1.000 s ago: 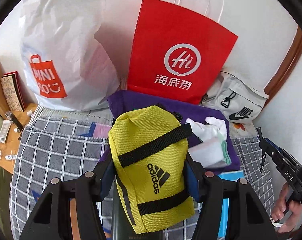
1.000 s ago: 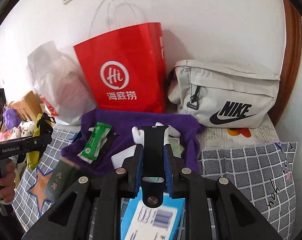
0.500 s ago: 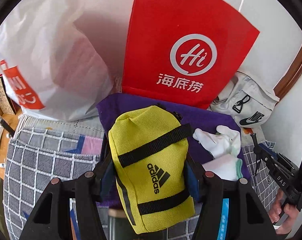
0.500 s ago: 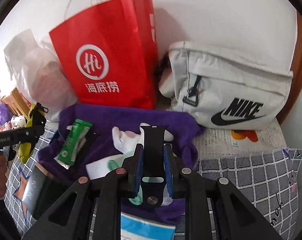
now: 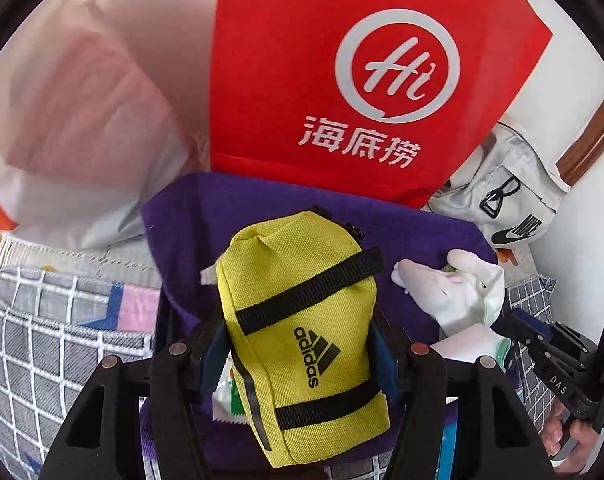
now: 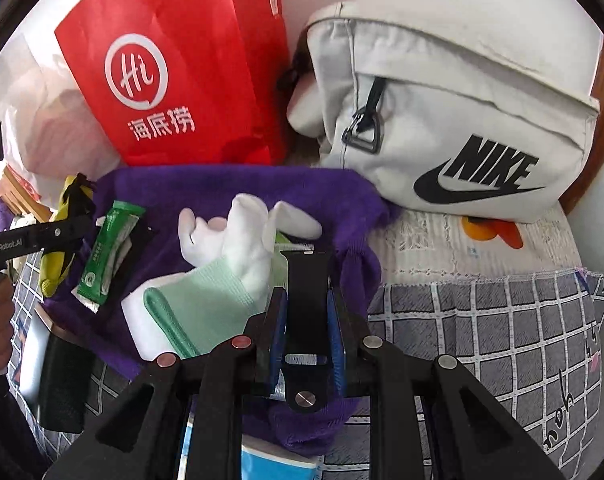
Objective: Organize soft objects
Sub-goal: 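Carry the yellow pouch with the left tool while the right tool holds its strap, to the towel, then open both tools to release the yellow pouch on the purple towel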
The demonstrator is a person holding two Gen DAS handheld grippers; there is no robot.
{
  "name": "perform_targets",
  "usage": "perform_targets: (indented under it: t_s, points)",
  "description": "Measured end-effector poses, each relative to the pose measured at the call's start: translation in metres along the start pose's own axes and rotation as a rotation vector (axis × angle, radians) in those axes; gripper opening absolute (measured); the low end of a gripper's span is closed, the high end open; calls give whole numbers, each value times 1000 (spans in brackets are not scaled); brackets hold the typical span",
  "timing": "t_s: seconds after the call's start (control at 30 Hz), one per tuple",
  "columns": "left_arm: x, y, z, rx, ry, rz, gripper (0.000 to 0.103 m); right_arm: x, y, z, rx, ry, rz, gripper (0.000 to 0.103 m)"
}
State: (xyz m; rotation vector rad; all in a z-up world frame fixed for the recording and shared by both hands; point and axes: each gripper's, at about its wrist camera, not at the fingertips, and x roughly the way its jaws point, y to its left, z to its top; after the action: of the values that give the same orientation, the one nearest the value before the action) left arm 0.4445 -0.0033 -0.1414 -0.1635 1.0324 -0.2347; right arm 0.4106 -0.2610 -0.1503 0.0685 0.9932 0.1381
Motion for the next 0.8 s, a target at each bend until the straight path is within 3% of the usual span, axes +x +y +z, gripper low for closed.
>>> perform_targets:
  t_s: [0.1,0.53,0.6,0.73,0.8]
  points:
    - [7,-1,-1,7,22,-13,60,5,-1,-1,9,18,30,21]
    - [30,-11,-8,14,92,-58,65,16,1,-4,-8,51,17,21]
    - [33,-13,-9,21,103,-57,68,16,2,-4,-8,53,37,25]
    - [37,-22,-10,52,119,-16,74,10,5,-3,-16,33,7,48]
    - [34,-25,-11,58,121,-17,80,4,6,-1,-18,23,7,48]
